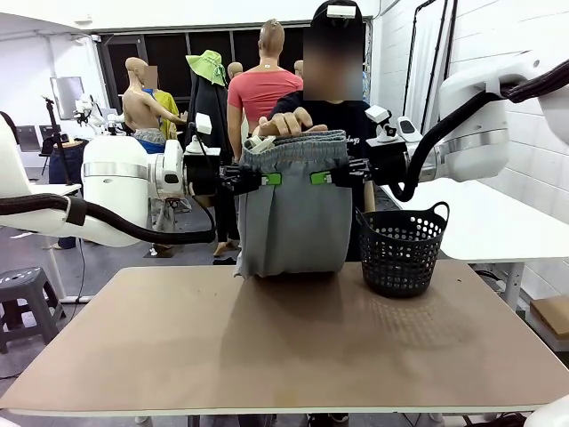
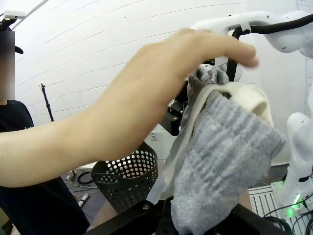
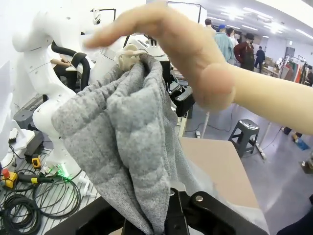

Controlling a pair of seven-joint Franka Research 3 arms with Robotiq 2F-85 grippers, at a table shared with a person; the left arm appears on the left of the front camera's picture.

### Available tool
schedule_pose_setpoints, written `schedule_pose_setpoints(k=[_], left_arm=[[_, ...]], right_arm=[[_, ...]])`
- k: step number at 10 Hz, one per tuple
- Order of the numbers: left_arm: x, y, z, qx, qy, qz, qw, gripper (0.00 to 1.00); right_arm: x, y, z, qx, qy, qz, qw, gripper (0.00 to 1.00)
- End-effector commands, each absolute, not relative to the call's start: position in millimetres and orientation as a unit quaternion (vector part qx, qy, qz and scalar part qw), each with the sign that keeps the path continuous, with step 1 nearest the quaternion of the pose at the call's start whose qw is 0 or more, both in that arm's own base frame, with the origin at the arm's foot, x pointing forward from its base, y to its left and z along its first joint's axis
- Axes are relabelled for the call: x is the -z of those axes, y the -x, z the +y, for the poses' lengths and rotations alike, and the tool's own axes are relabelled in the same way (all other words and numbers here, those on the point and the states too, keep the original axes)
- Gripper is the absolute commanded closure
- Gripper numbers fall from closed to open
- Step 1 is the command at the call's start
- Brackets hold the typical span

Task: Fold the training pants.
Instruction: Release the ends of the Training pants and then grab the overlapped ends.

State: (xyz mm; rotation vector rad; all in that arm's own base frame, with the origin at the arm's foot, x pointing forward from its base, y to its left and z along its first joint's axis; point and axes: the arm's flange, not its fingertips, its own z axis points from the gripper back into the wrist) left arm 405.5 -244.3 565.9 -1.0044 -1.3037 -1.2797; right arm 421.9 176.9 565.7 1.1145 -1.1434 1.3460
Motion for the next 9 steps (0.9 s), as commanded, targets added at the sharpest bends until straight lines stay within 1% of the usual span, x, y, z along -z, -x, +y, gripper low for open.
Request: schedule_pose_setpoints(k=[1, 9], left_arm=[[-569.4, -404.1, -245.3, 0.526, 0.411, -0.545, 0.506, 1.00], [-569.4, -404.1, -245.3, 0.526, 0.411, -0.545, 0.506, 1.00]], right_arm=[[-567.2, -418.3, 177.1, -0.552, -0.461, -0.479, 0.503, 1.00], [-567.2, -418.3, 177.1, -0.552, -0.461, -0.479, 0.503, 1.00]])
